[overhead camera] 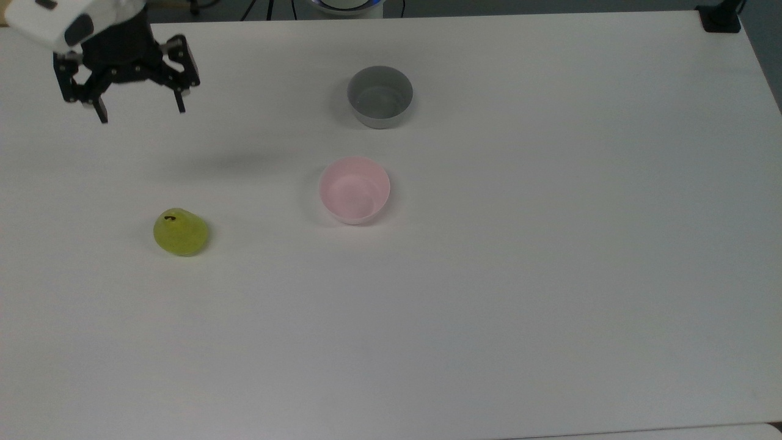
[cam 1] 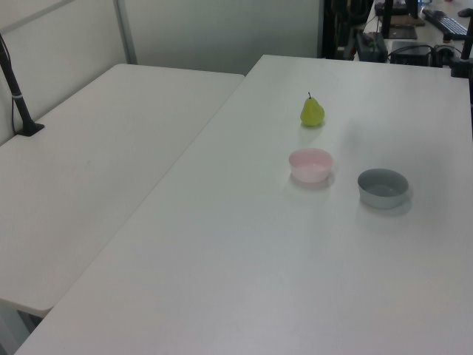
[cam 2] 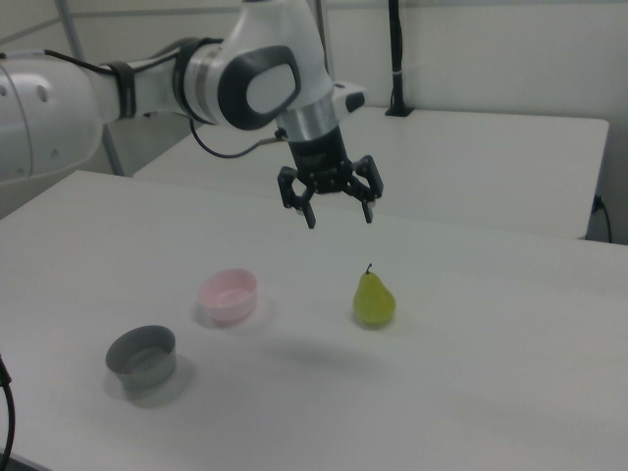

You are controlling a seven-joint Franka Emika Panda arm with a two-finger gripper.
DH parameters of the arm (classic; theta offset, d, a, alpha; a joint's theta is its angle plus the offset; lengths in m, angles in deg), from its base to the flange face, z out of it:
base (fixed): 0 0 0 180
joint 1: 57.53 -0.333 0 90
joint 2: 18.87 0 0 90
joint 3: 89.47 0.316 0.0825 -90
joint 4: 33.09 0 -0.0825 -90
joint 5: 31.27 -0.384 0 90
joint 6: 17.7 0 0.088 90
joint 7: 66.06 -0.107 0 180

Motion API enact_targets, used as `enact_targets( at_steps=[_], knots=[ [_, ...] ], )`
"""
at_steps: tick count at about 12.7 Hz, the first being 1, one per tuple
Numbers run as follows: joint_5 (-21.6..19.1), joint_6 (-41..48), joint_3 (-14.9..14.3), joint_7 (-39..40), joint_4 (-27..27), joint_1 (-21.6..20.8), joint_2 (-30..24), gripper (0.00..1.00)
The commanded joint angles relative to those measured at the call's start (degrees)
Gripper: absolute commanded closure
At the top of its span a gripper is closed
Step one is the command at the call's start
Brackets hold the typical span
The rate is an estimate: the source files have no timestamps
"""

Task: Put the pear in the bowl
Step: 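Move the open gripper over the green pear and lower onto it, then close the gripper on the green pear and lift it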

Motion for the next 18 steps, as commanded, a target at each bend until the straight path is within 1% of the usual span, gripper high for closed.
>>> enact_targets(
  at_steps=[1,3,7,11,13,14,15,16,17,18],
  knots=[
    [-1.1,-7.4,0.0,-2.0,1.2,0.2,4.2,0.00],
    [-1.0,-11.6,0.2,-4.5,2.5,0.1,7.1,0.00],
    [-0.5,-19.4,0.6,-4.7,3.8,0.0,12.0,0.00],
    [-0.2,-22.5,0.6,-4.6,4.9,0.0,14.4,0.00],
    [0.9,-24.5,0.6,-4.6,5.4,-0.2,15.8,0.00],
    [3.3,-24.7,0.6,-4.6,6.6,-0.2,15.8,0.12],
    [4.2,-24.7,0.6,-4.6,7.0,-0.1,15.8,0.39],
    [4.2,-24.7,0.6,-4.7,7.4,-0.1,15.8,0.79],
    [3.9,-24.6,0.7,-4.8,7.4,-0.1,15.7,1.00],
    [3.9,-24.5,0.6,-5.8,7.3,-0.1,15.5,1.00]
  ],
)
